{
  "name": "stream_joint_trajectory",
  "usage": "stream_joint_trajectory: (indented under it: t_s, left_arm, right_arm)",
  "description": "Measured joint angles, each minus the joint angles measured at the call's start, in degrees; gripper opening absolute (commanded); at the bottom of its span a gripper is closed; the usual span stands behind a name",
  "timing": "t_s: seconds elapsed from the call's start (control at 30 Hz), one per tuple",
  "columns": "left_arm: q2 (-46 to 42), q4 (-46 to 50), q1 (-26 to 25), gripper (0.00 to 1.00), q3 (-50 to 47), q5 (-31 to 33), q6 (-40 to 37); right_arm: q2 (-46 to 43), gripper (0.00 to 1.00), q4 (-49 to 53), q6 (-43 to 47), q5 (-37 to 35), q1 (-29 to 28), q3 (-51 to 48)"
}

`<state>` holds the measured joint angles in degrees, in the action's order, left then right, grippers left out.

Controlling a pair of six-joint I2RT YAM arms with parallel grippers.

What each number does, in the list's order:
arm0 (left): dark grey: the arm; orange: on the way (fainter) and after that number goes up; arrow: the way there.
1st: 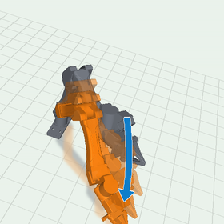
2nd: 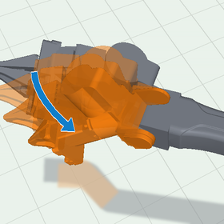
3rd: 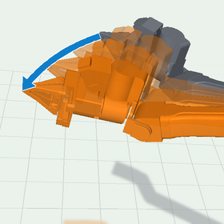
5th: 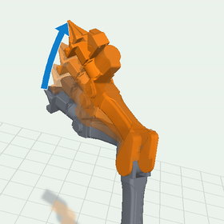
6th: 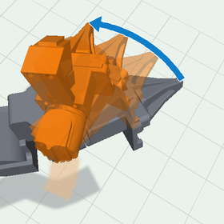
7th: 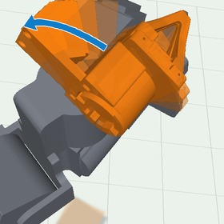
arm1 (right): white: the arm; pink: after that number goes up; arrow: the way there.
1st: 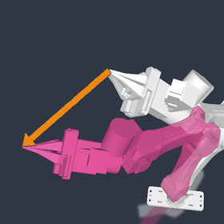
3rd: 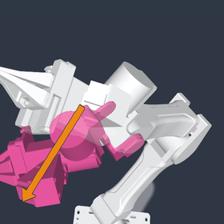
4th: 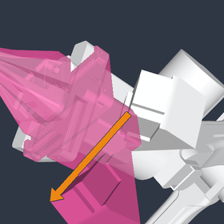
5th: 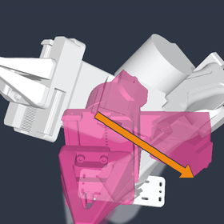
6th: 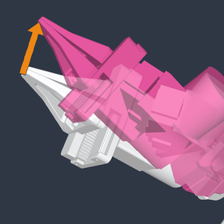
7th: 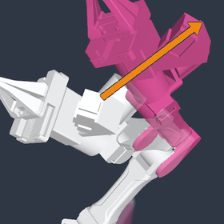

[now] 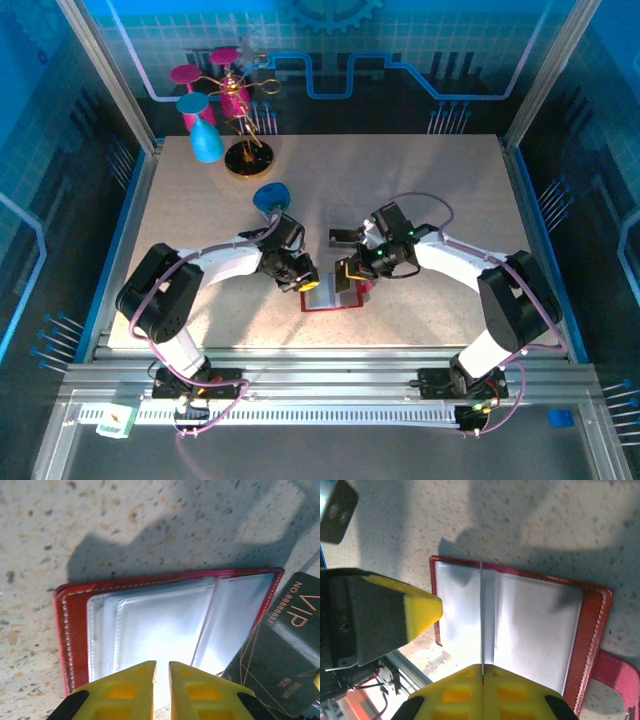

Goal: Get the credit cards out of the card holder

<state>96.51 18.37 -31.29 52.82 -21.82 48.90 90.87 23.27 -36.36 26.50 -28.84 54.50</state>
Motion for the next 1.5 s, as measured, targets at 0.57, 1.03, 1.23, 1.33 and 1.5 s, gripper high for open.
stream_joint_trajectory:
  t_s: [0.57, 1.03, 1.23, 1.33, 1.5]
  left_arm:
    - [0.0, 4.2, 3.8, 0.18, 4.2, 1.9, -2.8]
    - [-2.5, 4.6, 6.4, 0.18, 2.1, 2.1, -3.9]
    - [-2.5, 4.7, 7.4, 0.19, 2.1, 2.1, -4.3]
    - [-2.5, 4.7, 7.9, 0.20, 2.1, 2.1, -4.3]
    - [-2.5, 4.3, 8.2, 0.22, 2.1, 2.1, -4.3]
  right_arm:
    - [6.8, 0.00, 27.2, 44.9, -17.3, -1.3, 23.2]
    - [15.5, 0.00, 36.9, 70.4, -27.6, -6.1, 34.9]
    - [18.9, 0.00, 40.0, 75.2, -29.6, -6.1, 43.6]
    - [21.1, 0.00, 41.7, 77.0, -30.9, -6.1, 47.5]
    - [24.8, 0.00, 44.4, 78.9, -32.1, -6.0, 52.1]
